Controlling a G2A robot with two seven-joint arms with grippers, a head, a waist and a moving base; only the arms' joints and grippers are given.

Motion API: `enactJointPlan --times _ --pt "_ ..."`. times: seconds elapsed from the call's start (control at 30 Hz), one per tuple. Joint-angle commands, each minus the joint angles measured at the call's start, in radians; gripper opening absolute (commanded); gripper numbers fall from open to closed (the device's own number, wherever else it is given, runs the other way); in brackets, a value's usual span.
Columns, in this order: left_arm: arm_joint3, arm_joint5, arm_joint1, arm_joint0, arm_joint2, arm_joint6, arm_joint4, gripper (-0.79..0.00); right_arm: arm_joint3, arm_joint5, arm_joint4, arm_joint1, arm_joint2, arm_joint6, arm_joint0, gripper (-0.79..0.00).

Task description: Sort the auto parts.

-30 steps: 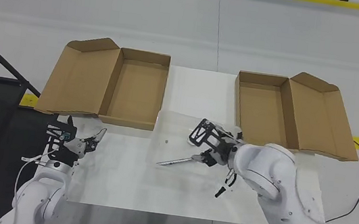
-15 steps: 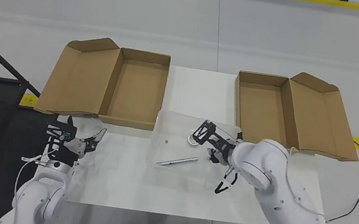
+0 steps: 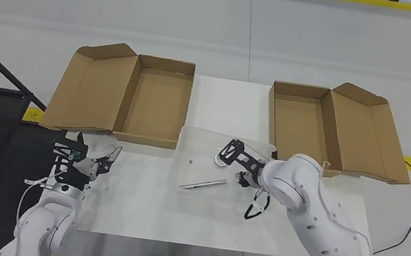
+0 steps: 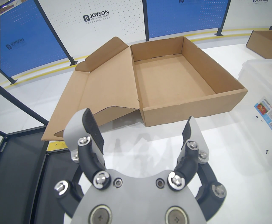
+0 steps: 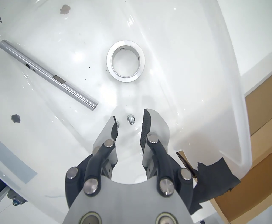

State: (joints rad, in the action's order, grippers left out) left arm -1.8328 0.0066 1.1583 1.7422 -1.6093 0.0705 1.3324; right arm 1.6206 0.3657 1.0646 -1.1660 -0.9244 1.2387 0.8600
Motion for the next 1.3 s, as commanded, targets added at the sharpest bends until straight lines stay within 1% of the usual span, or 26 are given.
enactJointPlan --times 0.0,0.13,0.23,0.33,0.4,0.5,0.57,0.73,0.8,0.83,0.9,0.93,1.1,1.27 --pt "0.0 0.0 0.0 0.0 0.0 0.0 0.0 0.0 -0.013 0.0 -0.003 -0.001 0.003 0.0 -0.006 -0.474" --pt "0.0 0.0 0.0 0.0 0.0 0.0 0.0 0.0 -0.034 0.0 -0.008 -0.003 0.005 -0.004 -0.014 -0.493" --pt "0.0 0.0 0.0 0.0 0.0 0.0 0.0 0.0 -0.05 0.003 -0.014 -0.005 0.01 -0.008 -0.02 -0.493" --pt "0.0 0.0 0.0 0.0 0.0 0.0 0.0 0.0 -0.066 0.006 -0.023 -0.008 0.017 -0.008 -0.029 -0.545" --pt "0.0 0.0 0.0 0.0 0.0 0.0 0.0 0.0 -0.076 0.009 -0.028 -0.01 0.021 -0.009 -0.035 -0.56" --pt "0.0 0.0 0.0 0.0 0.0 0.0 0.0 0.0 -0.091 0.012 -0.036 -0.012 0.026 -0.009 -0.043 -0.616" --pt "0.0 0.0 0.0 0.0 0.0 0.0 0.0 0.0 -0.099 0.015 -0.044 -0.013 0.028 -0.01 -0.046 -0.619" --pt "0.0 0.0 0.0 0.0 0.0 0.0 0.0 0.0 -0.117 0.024 -0.062 -0.015 0.032 -0.008 -0.053 -0.597" --pt "0.0 0.0 0.0 0.0 0.0 0.0 0.0 0.0 -0.12 0.025 -0.065 -0.015 0.032 -0.007 -0.054 -0.603" --pt "0.0 0.0 0.0 0.0 0.0 0.0 0.0 0.0 -0.121 0.025 -0.065 -0.015 0.032 -0.006 -0.055 -0.631" --pt "0.0 0.0 0.0 0.0 0.0 0.0 0.0 0.0 -0.121 0.023 -0.066 -0.014 0.03 -0.005 -0.055 -0.767" --pt "0.0 0.0 0.0 0.0 0.0 0.0 0.0 0.0 -0.12 0.024 -0.064 -0.014 0.03 -0.004 -0.055 -0.785" --pt "0.0 0.0 0.0 0.0 0.0 0.0 0.0 0.0 -0.085 0.015 -0.055 -0.009 0.007 -0.028 -0.054 -0.785" --pt "0.0 0.0 0.0 0.0 0.0 0.0 0.0 0.0 0.014 0.028 -0.079 0.008 -0.078 -0.086 -0.033 -0.785"
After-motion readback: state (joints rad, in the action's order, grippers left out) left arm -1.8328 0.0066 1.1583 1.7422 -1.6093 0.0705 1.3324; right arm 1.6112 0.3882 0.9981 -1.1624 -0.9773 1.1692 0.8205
